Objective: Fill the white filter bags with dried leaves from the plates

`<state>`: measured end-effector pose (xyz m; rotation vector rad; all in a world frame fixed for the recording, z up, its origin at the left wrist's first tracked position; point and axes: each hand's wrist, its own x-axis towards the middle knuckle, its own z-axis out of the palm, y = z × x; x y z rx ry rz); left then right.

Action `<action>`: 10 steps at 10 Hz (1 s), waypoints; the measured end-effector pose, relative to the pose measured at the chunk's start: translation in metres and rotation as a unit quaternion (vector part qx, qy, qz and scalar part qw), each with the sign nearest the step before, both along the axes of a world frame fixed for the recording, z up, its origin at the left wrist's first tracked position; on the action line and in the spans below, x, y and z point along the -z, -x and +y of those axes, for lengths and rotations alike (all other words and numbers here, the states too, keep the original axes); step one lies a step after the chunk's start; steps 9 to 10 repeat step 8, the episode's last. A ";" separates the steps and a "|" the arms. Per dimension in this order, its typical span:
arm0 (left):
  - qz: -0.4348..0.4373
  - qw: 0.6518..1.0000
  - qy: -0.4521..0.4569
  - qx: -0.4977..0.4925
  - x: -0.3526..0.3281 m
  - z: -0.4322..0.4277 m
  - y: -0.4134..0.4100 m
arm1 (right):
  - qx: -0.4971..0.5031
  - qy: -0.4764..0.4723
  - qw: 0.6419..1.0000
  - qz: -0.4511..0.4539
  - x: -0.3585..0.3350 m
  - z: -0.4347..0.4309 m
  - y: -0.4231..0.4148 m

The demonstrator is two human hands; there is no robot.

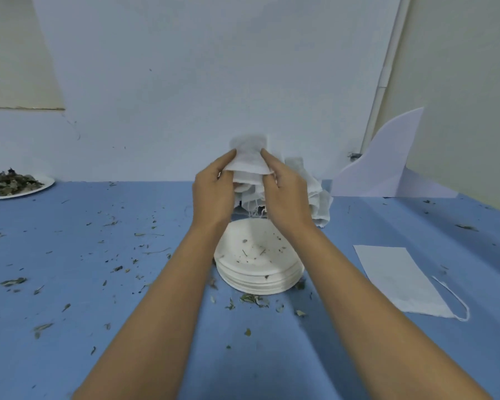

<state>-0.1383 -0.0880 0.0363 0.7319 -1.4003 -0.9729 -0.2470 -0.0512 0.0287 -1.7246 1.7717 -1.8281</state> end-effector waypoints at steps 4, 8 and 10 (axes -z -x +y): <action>-0.288 0.954 0.071 0.045 0.009 -0.112 0.045 | 0.149 -0.164 0.930 0.293 -0.006 -0.099 0.067; -0.242 0.969 0.035 0.029 0.011 -0.085 0.035 | 0.109 -0.076 0.984 0.117 -0.002 -0.070 0.046; -0.242 0.969 0.035 0.029 0.011 -0.085 0.035 | 0.109 -0.076 0.984 0.117 -0.002 -0.070 0.046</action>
